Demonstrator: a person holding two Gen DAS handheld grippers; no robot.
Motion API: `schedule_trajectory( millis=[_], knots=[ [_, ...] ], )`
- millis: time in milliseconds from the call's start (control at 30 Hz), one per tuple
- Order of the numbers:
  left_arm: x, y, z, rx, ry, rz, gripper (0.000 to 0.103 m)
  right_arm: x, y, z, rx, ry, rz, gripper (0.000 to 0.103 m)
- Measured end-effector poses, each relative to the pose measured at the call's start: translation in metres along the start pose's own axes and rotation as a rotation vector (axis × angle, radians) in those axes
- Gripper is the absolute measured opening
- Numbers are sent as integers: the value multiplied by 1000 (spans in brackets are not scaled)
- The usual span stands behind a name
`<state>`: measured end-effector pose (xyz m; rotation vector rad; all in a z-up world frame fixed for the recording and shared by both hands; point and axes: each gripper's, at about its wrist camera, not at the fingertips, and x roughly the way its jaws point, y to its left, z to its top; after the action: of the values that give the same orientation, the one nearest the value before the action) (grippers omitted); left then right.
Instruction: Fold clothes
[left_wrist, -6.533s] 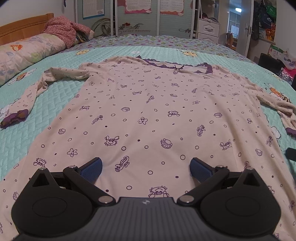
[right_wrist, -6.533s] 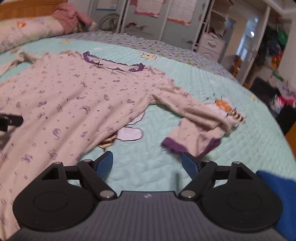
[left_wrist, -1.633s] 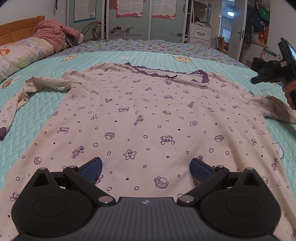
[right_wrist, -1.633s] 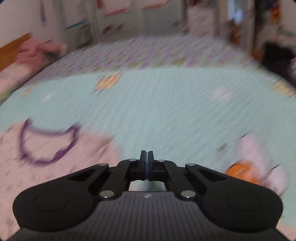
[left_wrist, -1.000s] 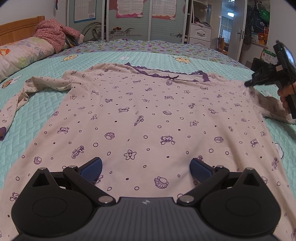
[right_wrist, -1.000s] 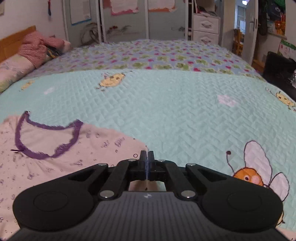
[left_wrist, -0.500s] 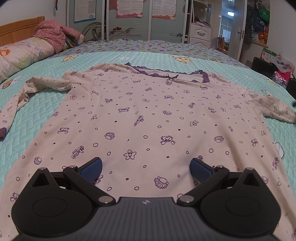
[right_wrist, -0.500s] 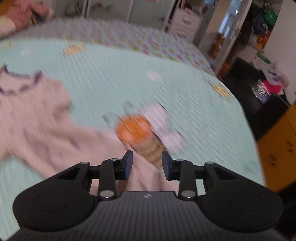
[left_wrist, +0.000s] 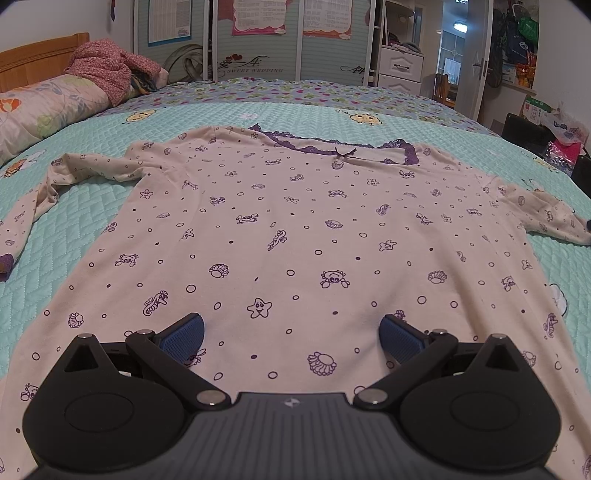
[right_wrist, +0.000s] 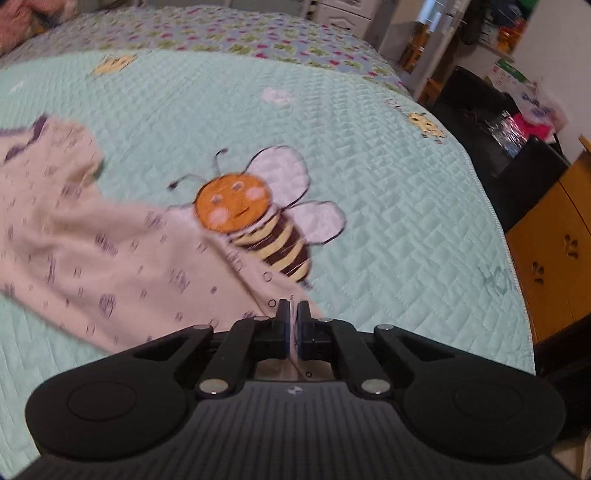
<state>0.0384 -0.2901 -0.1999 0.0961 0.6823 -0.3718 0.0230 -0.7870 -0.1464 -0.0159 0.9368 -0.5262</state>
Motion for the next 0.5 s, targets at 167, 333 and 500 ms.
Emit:
schedule_trajectory(
  millis=[167,333,500],
  knots=[
    [0,-1,0,3,1,3,103,19,-34,26,113,-29,-301,4],
    [1,-1,0,4,2,5,103,13,-76,12,326,-92,-163,35],
    [0,-1,0,5,2,5,103,-9,-101,-17,378,-61,-23,48]
  ],
)
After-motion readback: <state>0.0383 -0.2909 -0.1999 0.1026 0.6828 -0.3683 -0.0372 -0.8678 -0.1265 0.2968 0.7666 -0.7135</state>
